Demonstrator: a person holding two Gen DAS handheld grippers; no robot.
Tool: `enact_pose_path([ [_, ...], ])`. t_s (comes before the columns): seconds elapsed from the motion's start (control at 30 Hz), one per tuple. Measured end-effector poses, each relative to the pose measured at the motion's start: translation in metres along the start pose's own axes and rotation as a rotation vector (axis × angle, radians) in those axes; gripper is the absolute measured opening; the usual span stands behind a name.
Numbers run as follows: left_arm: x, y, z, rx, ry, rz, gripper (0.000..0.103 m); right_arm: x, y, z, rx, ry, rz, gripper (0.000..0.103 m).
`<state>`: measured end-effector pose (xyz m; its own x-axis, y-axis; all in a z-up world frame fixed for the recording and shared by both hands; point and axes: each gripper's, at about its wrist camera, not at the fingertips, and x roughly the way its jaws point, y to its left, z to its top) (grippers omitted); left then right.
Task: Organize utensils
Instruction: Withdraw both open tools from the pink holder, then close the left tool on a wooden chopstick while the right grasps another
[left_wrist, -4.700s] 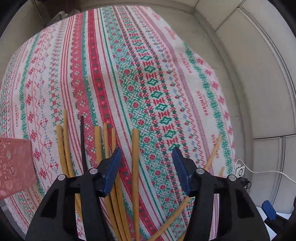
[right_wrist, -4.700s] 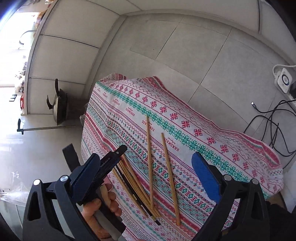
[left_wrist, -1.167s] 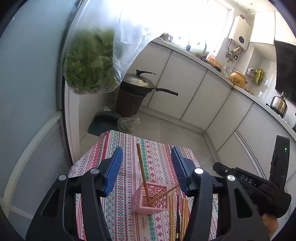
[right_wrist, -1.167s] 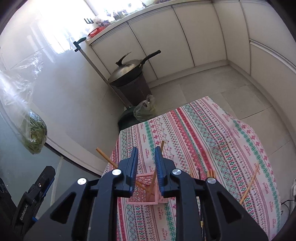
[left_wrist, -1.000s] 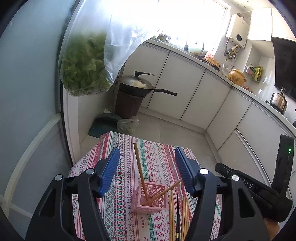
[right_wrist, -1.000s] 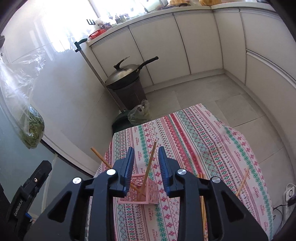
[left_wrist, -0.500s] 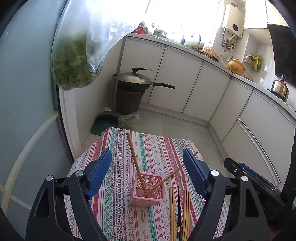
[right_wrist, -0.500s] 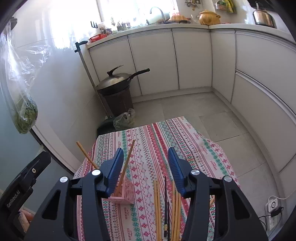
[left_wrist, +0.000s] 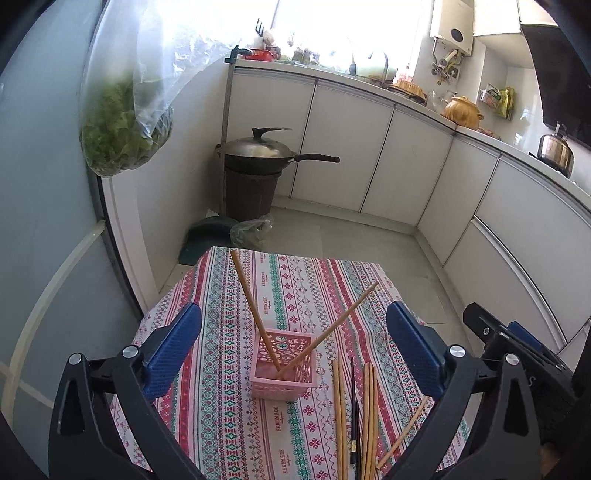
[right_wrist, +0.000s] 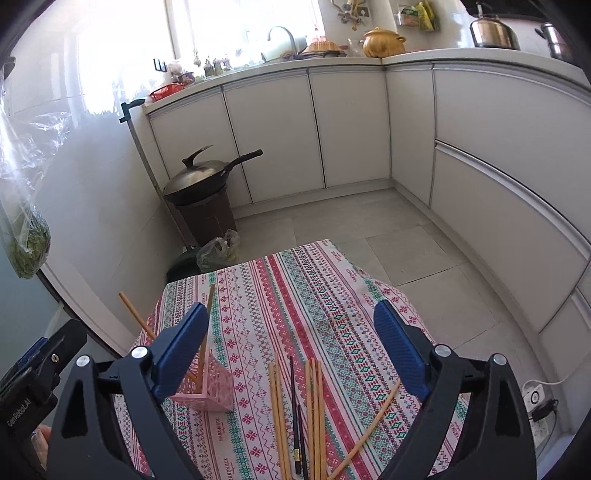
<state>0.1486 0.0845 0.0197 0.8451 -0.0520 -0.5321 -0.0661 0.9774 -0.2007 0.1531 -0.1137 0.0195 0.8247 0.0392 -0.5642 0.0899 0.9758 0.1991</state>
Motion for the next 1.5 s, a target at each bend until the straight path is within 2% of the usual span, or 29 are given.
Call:
enact_pose_path([
  [0.07, 0.002, -0.006, -0.002, 0.015, 0.009, -0.001, 0.096, 0.000, -0.005, -0.001, 0.003, 0.006, 0.000, 0.096],
  [0.2, 0.010, -0.021, -0.009, 0.055, 0.045, -0.014, 0.096, -0.001, -0.022, -0.004, 0.009, 0.030, -0.013, 0.096],
  [0.33, 0.025, -0.041, -0.018, 0.109, 0.100, -0.040, 0.096, 0.004, -0.064, -0.015, 0.080, 0.092, -0.045, 0.096],
  [0.43, 0.040, -0.061, -0.028, 0.162, 0.153, -0.048, 0.096, 0.012, -0.111, -0.026, 0.188, 0.179, -0.064, 0.096],
  [0.5, 0.052, -0.075, -0.034, 0.178, 0.199, -0.077, 0.096, 0.015, -0.150, -0.035, 0.317, 0.240, -0.054, 0.096],
  [0.67, 0.090, -0.117, -0.053, 0.220, 0.360, -0.183, 0.096, 0.020, -0.230, -0.053, 0.635, 0.329, 0.009, 0.096],
  [0.77, 0.124, -0.142, -0.070, 0.268, 0.497, -0.259, 0.096, 0.026, -0.250, -0.057, 0.713, 0.365, 0.053, 0.096],
  [0.83, 0.154, -0.150, -0.082, 0.272, 0.593, -0.279, 0.096, 0.032, -0.254, -0.058, 0.734, 0.401, 0.090, 0.096],
  [0.9, 0.189, -0.154, -0.091, 0.235, 0.708, -0.324, 0.096, 0.038, -0.255, -0.061, 0.770, 0.435, 0.142, 0.096],
  [0.97, 0.216, -0.153, -0.095, 0.195, 0.761, -0.350, 0.096, 0.041, -0.256, -0.063, 0.819, 0.461, 0.204, 0.096],
  [1.07, 0.248, -0.150, -0.100, 0.181, 0.786, -0.352, 0.096, 0.045, -0.258, -0.062, 0.863, 0.472, 0.269, 0.096],
  [1.2, 0.278, -0.142, -0.106, 0.154, 0.800, -0.325, 0.096, 0.048, -0.266, -0.063, 0.897, 0.470, 0.278, 0.096],
  [1.33, 0.289, -0.139, -0.108, 0.102, 0.809, -0.362, 0.096, 0.057, -0.272, -0.070, 0.951, 0.508, 0.302, 0.096],
  [1.5, 0.298, -0.149, -0.117, 0.133, 0.818, -0.335, 0.096, 0.061, -0.270, -0.072, 0.931, 0.530, 0.290, 0.096],
])
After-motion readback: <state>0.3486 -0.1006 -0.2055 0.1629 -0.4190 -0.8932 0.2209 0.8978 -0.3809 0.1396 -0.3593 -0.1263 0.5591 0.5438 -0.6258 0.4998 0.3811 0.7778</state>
